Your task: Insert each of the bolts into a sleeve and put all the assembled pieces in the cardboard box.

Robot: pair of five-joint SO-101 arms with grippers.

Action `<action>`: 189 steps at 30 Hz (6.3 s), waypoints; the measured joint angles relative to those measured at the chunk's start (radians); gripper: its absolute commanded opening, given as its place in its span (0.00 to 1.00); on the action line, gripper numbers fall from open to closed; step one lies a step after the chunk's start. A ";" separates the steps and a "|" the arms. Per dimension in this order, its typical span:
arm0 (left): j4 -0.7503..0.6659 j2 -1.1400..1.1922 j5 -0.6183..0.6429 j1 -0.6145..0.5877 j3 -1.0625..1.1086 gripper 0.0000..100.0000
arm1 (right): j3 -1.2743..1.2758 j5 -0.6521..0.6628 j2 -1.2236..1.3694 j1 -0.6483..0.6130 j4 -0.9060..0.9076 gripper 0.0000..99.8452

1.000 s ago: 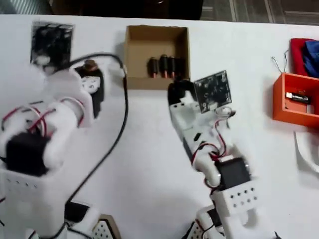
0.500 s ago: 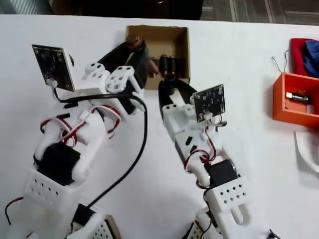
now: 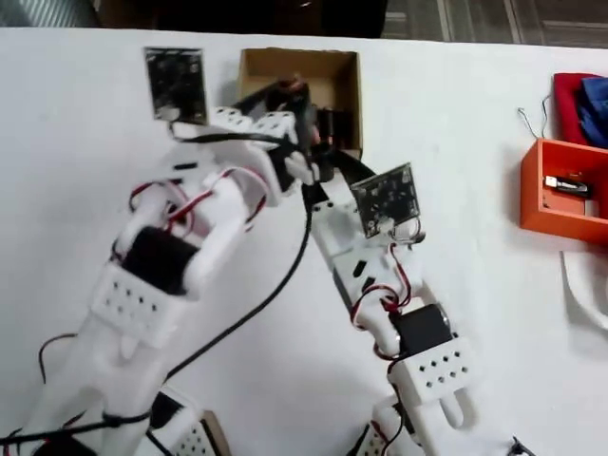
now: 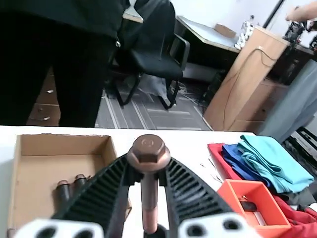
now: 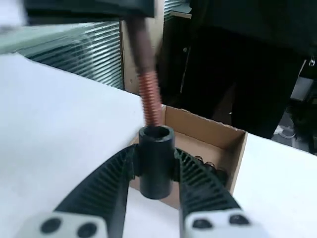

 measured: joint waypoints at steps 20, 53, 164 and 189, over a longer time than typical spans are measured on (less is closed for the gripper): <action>0.034 0.066 0.002 0.026 -0.144 0.03 | 0.000 0.025 -0.002 -0.006 0.000 0.02; 0.198 0.068 -0.118 0.026 -0.167 0.03 | 0.000 -0.069 -0.002 -0.005 0.012 0.02; 0.023 -0.137 -0.629 -0.738 1.028 0.16 | -2.389 -0.287 2.162 0.063 0.675 0.02; 0.023 -0.137 -0.629 -0.738 1.028 0.16 | -2.389 -0.296 2.279 0.018 0.618 0.02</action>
